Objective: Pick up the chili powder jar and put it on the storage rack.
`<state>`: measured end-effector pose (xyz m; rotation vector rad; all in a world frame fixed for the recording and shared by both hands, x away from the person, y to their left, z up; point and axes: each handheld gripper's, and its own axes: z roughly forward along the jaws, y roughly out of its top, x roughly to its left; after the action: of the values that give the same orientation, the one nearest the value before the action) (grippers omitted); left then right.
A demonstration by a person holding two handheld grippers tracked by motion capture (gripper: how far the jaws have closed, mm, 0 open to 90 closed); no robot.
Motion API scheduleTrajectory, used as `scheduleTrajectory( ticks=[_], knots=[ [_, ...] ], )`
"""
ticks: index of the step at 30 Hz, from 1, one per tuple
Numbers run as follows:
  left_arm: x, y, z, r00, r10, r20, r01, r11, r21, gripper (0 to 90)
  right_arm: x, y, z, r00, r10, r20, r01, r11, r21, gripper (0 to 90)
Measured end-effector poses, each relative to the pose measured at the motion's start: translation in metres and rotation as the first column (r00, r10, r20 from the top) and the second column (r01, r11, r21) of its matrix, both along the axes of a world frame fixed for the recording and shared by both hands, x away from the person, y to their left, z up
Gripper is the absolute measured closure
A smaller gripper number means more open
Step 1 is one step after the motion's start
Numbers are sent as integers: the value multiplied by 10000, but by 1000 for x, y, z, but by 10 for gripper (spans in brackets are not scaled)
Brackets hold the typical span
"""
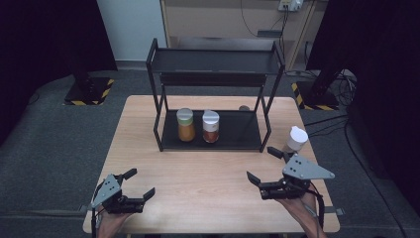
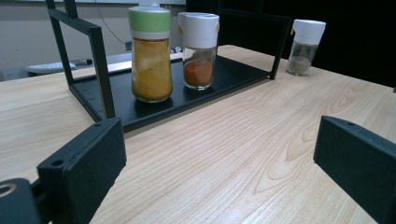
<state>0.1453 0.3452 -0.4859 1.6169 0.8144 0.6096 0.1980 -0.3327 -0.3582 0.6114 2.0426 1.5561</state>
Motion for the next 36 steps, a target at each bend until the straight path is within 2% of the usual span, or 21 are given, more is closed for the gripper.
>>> scheduleTrajectory(
  ticks=[3,6,10,15,25,36],
  knots=[
    [0,0,0,10000,16,-6,-16,10000,5,16,-9,-11,-6,9999,-148,-32,149,9999,76,71],
    [0,0,0,10000,21,5,-21,10000,9,15,-15,-24,-16,9991,-322,-259,333,9985,432,71],
    [-1,0,0,10000,20,27,-20,10000,8,15,-25,-34,-23,9965,-752,-359,765,9964,367,70],
    [-1,0,0,10000,-19,85,19,10000,-72,13,-37,-49,-32,9923,-1146,-477,1174,9912,613,70],
    [-2,1,-1,9998,-78,164,81,9998,-189,7,-49,-62,-48,9824,-1727,-708,1773,9821,641,69],
    [-2,2,-2,9994,-150,304,157,9996,-220,5,-51,-69,-65,9725,-2155,-882,2213,9733,615,68]
  ],
)
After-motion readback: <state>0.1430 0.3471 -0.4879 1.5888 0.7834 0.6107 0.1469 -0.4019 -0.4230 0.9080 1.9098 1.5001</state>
